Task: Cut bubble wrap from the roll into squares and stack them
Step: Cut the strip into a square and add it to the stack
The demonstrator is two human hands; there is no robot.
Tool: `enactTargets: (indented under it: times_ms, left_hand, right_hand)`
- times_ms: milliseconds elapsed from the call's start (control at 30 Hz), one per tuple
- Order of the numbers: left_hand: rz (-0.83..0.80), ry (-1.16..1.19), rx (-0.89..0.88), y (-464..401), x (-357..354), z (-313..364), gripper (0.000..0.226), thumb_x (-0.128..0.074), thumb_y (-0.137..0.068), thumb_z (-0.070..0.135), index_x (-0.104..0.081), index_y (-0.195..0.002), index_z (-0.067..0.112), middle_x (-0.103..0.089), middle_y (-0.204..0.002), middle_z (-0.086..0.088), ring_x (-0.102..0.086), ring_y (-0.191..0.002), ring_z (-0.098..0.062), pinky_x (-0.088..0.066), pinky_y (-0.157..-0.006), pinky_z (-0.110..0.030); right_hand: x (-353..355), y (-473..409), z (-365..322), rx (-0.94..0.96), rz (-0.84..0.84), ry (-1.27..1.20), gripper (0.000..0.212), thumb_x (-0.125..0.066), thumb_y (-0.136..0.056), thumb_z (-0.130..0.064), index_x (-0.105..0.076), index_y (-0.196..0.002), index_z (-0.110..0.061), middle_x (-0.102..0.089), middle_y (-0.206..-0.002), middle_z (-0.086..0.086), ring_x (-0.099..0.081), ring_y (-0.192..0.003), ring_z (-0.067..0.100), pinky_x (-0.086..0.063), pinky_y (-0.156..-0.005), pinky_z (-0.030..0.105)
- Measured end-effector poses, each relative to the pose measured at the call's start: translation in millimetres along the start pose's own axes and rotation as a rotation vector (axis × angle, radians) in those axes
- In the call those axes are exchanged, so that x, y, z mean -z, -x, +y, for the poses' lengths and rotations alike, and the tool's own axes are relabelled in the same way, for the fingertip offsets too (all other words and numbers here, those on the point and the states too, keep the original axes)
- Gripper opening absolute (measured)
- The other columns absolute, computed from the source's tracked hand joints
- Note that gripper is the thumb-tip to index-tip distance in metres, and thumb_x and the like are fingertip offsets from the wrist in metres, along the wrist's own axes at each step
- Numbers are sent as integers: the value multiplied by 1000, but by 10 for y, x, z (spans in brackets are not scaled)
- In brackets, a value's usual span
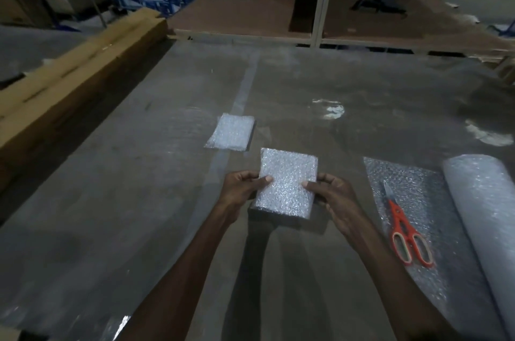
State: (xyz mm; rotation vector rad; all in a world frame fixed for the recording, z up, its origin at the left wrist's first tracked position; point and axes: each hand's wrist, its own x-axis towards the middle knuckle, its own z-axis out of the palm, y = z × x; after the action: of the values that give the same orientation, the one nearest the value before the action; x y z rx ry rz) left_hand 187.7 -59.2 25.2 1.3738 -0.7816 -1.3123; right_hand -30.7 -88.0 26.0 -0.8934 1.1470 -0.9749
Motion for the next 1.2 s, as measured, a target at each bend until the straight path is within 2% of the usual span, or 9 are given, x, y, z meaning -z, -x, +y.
enactTargets:
  times_ms: [133,400,633,800,900,967,1067,1133,1200]
  left_hand:
    - [15,-12,25,-307,310,84,20,-85,-75,10,-77,-91,0,-76,-89,-13,-68,-76,-20,-55,-73,-32]
    - [24,-47,33,-1142,1046,426,28,-79,-79,-2,-68,-103,-12,-70,-86,-12,-67,-63,-9,-55,-57,-21]
    - [99,-139,-25,-1945,1327,633,15,-84,-75,0,-70,-82,0,-70,-74,-10,-64,-61,-15,-54,-54,-24]
    - [162,-230,-47,-2401,1389,630,17,-87,-72,6,-70,-71,7,-68,-65,-10,-57,-53,-18,-51,-57,-30]
    - [183,-288,-49,-2615,1432,568,19,-91,-67,15,-71,-66,12,-73,-69,-11,-62,-58,-19,-58,-65,-42]
    - [189,-335,-50,-2732,1453,513,20,-91,-62,23,-73,-67,15,-74,-67,-6,-62,-57,-16,-58,-66,-41]
    - [180,-471,-81,-2780,1471,444,18,-90,-68,24,-78,-78,15,-75,-71,0,-68,-64,-14,-57,-69,-32]
    - [165,-566,-116,-2780,1484,390,18,-87,-72,25,-79,-85,16,-75,-75,4,-71,-71,-13,-53,-66,-24]
    - [178,-647,-174,-2752,1490,362,17,-84,-74,29,-75,-82,17,-73,-73,6,-70,-72,-14,-50,-64,-25]
  right_hand:
    - [-361,-253,-2,-29,39,6,28,-80,-80,2,-71,-106,0,-78,-96,14,-74,-79,20,-59,-68,27]
    - [-1203,-891,-177,6,187,63,19,-81,-79,5,-67,-87,-6,-74,-76,5,-68,-60,9,-53,-53,18]
    - [-1687,-1615,-270,32,302,126,20,-82,-77,6,-66,-84,-4,-69,-71,8,-60,-47,2,-49,-48,16]
    - [-1855,-2080,-232,27,387,165,20,-81,-77,7,-66,-84,-4,-68,-72,9,-59,-56,11,-49,-49,16]
    - [-1900,-2291,-164,20,427,233,22,-82,-76,6,-66,-76,-9,-70,-72,8,-61,-60,15,-51,-53,23]
    - [-1914,-2395,-112,19,438,275,21,-82,-75,5,-67,-75,-10,-72,-77,12,-63,-64,19,-53,-60,28]
    - [-1902,-2458,-1,-2,456,392,16,-84,-76,-5,-70,-79,-12,-76,-83,10,-67,-69,19,-55,-65,29]
    - [-1878,-2464,69,-23,451,547,17,-86,-71,-26,-71,-77,-19,-77,-77,-6,-72,-70,17,-60,-70,34]
    - [-1859,-2450,89,-26,450,682,25,-84,-69,-42,-69,-80,-24,-75,-77,-13,-73,-75,16,-60,-79,40]
